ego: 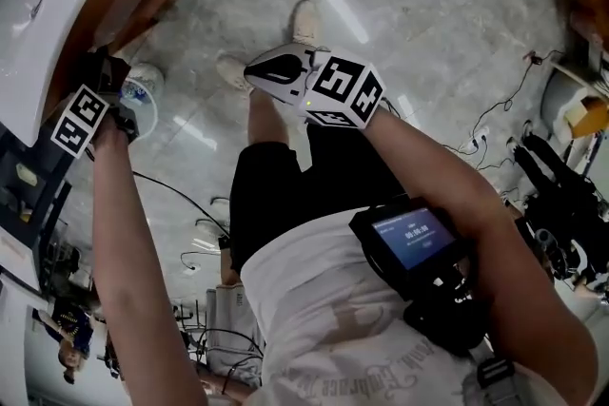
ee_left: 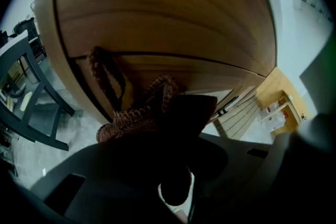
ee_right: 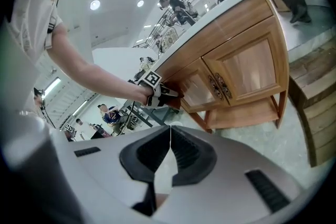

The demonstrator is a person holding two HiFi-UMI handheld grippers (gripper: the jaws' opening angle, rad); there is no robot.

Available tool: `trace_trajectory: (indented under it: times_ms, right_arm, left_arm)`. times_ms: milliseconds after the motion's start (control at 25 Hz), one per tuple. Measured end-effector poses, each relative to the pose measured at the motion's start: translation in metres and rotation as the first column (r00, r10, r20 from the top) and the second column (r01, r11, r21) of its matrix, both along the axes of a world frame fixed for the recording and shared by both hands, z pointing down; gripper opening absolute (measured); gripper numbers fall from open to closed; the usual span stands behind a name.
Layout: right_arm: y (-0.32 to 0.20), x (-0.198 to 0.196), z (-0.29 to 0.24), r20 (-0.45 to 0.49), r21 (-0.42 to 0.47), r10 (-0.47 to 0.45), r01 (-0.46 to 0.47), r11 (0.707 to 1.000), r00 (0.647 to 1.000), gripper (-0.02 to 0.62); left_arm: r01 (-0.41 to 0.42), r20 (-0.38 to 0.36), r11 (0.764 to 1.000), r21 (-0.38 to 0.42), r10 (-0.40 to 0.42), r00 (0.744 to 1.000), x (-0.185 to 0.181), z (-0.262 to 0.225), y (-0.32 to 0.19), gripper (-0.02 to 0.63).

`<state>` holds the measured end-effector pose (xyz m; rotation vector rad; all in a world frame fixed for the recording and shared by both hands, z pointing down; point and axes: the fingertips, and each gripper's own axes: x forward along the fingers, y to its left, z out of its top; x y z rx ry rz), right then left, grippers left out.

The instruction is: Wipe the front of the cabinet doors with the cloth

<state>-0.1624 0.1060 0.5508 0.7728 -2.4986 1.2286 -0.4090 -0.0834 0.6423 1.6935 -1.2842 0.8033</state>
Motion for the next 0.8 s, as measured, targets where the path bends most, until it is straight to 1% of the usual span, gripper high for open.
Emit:
trace_trajectory:
  times_ms: [120,240,360,480,600,680,800]
  right_arm:
    - [-0.022,-0.002,-0.004,0.018,0.023,-0.007,0.007,1.000,1.000,0.014]
    - [-0.027,-0.002,-0.004,0.027,0.029,-0.019,0.018,0.999,0.999,0.014]
    - [-0.020,0.003,-0.001,0.011,0.019,-0.036,0.035,0.999,0.999,0.014]
    - [-0.021,-0.002,0.001,0.011,0.026,-0.043,0.042,0.999,0.999,0.014]
    - [-0.021,0.000,0.000,0.016,0.023,-0.034,0.034,0.999,0.999,0.014]
    - [-0.020,0.005,-0.001,0.019,0.019,-0.025,0.024,1.000,1.000,0.014]
    - [-0.020,0.009,-0.001,0.020,0.020,-0.013,0.012,1.000,1.000,0.014]
  left_arm:
    - [0.009,0.000,1.000,0.001,-0.009,1.000,0.003,0.002,-0.010,0.121]
    - [0.003,0.003,1.000,-0.001,-0.003,1.000,0.010,0.007,-0.010,0.121]
    - [-0.059,0.013,0.998,-0.017,0.059,0.998,0.033,0.013,-0.002,0.121]
    - [-0.106,0.022,0.994,-0.025,0.106,0.994,0.051,0.011,-0.009,0.121]
    - [-0.151,-0.003,0.988,-0.009,0.151,0.989,0.083,0.009,-0.015,0.121]
    - [-0.207,-0.014,0.978,0.020,0.208,0.978,0.110,0.004,-0.019,0.121]
    - [-0.291,-0.026,0.955,0.050,0.292,0.956,0.150,-0.004,-0.023,0.121]
